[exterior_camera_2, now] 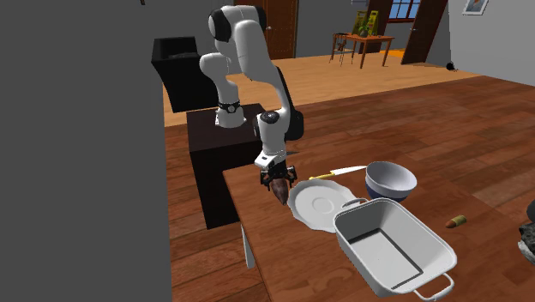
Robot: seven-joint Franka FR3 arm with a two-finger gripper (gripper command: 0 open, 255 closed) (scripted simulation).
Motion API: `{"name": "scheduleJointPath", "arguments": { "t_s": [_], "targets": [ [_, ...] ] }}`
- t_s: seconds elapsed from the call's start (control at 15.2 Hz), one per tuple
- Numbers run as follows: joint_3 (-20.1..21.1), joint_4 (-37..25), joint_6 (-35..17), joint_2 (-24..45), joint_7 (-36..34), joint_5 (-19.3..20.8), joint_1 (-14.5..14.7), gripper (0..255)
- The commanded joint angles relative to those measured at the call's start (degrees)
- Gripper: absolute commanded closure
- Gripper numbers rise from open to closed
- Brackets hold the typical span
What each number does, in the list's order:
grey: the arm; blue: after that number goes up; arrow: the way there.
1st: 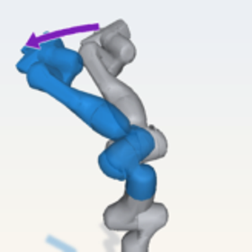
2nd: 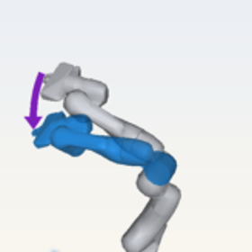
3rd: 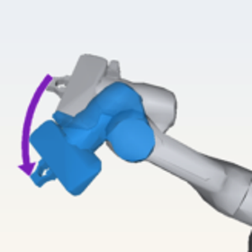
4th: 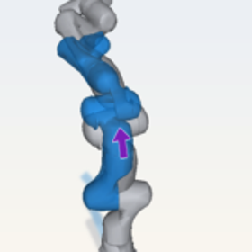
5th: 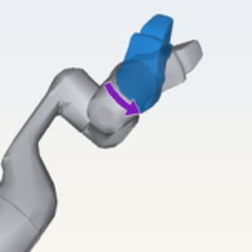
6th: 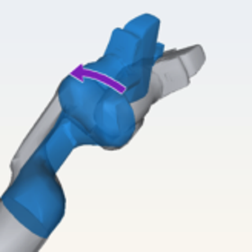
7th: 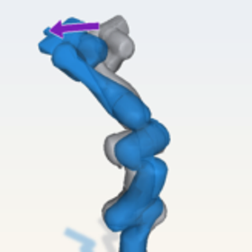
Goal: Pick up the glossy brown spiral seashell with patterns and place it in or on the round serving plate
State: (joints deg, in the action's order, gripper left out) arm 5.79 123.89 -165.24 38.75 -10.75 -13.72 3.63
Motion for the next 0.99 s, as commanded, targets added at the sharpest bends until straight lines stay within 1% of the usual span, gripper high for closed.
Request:
{"name": "scheduleJointPath", "arguments": {
  "t_s": [0.0, 0.26, 0.33, 0.92],
  "targets": [
    [0.0, 0.0, -0.1, 0.1, 0.0, 0.0, 0.0, 0],
    [0.0, 0.0, -0.1, 0.1, 0.0, 0.0, 0.0, 0],
    [0.0, 0.0, -0.1, 0.1, 0.0, 0.0, 0.0, 255],
    [0.0, 0.0, -0.1, 0.1, 0.0, 0.0, 0.0, 255]
  ]
}}
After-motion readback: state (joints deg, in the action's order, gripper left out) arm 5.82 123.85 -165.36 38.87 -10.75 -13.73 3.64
